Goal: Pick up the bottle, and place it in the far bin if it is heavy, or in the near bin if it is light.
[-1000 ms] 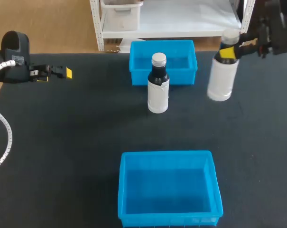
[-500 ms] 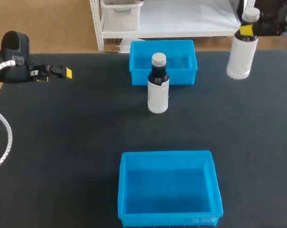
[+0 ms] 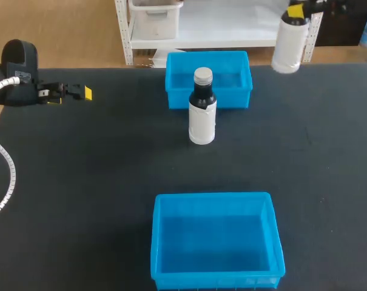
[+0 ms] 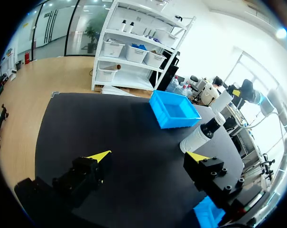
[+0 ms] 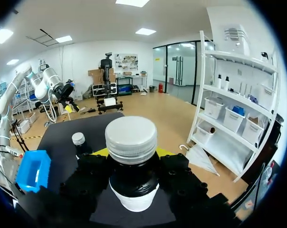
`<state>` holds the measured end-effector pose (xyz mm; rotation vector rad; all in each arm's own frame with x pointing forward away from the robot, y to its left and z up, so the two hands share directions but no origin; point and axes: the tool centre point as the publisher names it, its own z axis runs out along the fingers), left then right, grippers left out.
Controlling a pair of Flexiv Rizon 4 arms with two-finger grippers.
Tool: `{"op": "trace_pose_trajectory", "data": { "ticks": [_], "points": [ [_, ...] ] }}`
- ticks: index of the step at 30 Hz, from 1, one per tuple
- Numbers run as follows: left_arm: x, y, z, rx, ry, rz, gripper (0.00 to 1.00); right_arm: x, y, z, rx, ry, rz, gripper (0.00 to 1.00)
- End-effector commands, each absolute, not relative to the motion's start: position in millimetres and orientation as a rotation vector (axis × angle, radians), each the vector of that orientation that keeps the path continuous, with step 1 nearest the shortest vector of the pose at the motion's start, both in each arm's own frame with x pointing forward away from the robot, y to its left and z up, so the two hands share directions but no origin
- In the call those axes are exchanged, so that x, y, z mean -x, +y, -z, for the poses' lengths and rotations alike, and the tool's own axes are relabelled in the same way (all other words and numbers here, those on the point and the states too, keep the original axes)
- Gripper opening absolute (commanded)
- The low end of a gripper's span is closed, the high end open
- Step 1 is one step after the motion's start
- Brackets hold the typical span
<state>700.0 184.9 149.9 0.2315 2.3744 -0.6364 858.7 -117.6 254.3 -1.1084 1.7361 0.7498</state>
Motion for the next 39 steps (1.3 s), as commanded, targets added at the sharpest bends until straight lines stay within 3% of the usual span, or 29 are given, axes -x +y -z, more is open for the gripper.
{"op": "trace_pose_trajectory", "data": {
  "ticks": [1,39],
  "points": [
    [-700.0,184.9,-149.9,-0.231,2.374,0.636,1.00,-888.7,-106.1,-255.3,1.148,1.730,-0.784,0.00],
    [-700.0,184.9,-149.9,-0.231,2.374,0.636,1.00,-925.8,38.0,-216.0,1.365,1.633,-0.974,0.00]
  ]
}}
